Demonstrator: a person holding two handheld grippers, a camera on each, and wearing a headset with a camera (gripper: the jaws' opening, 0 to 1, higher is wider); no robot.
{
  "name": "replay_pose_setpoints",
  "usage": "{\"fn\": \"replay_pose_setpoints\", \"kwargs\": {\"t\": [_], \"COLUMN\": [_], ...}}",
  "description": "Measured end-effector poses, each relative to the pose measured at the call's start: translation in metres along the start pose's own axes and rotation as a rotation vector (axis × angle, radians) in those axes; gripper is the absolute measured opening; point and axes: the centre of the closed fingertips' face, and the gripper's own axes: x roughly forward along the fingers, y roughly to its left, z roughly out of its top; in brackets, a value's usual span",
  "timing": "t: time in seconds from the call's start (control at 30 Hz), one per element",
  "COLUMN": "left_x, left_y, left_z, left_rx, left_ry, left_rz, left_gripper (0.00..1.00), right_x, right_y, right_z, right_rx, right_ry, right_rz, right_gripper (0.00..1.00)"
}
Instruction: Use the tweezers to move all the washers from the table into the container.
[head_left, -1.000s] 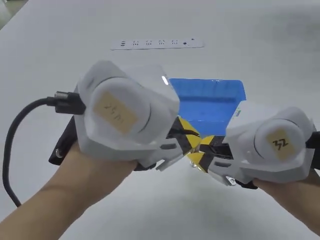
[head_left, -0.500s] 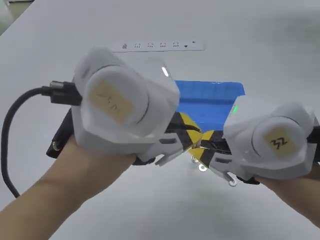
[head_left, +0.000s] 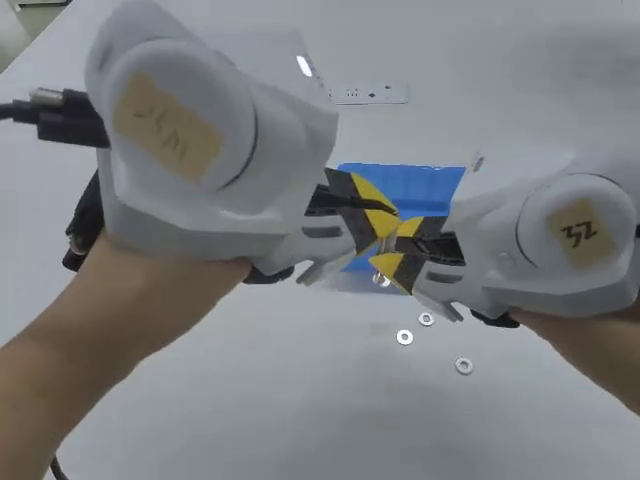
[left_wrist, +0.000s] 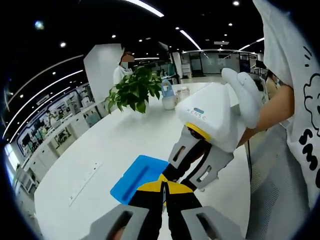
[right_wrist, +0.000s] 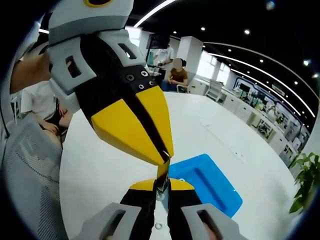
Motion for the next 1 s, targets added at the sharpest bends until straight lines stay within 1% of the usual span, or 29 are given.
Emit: {"fn": "replay_pose_setpoints", "kwargs": {"t": [0.27,0.43,0.53,0.7,0.73,0.87,0.93,0.97,1.0], "left_x": [0.0,0.0,0.005,0.01,0.012,0.019,0.024,0.028,0.03], "left_y": [0.011,0.016,0.023,0.029,0.031,0.038,0.042,0.044,0.045], "left_z": [0.009,0.013,0.011,0.009,0.009,0.007,0.003,0.0,-0.001], "left_rx": [0.024,0.042,0.044,0.041,0.042,0.043,0.037,0.032,0.026], "left_ry": [-0.014,-0.02,-0.019,-0.015,-0.017,-0.02,-0.004,-0.001,0.004], "left_rz": [0.022,0.037,0.046,0.048,0.049,0.051,0.046,0.045,0.043], "left_gripper": [0.0,0.0,0.0,0.0,0.0,0.0,0.0,0.0,0.0], "right_x": [-0.001,0.0,0.003,0.01,0.01,0.016,0.02,0.023,0.026], "right_y": [-0.013,-0.02,-0.024,-0.031,-0.034,-0.043,-0.045,-0.047,-0.048], "right_z": [0.009,0.013,0.014,0.012,0.011,0.009,0.005,0.002,0.0], "right_rx": [-0.022,-0.037,-0.045,-0.053,-0.058,-0.051,-0.058,-0.071,-0.07], "right_ry": [-0.018,-0.026,-0.027,-0.018,-0.017,-0.017,-0.004,0.005,0.008], "right_rz": [-0.023,-0.037,-0.043,-0.053,-0.062,-0.072,-0.075,-0.085,-0.083], "right_gripper": [0.04,0.04,0.04,0.04,0.04,0.04,0.04,0.04,0.04]}}
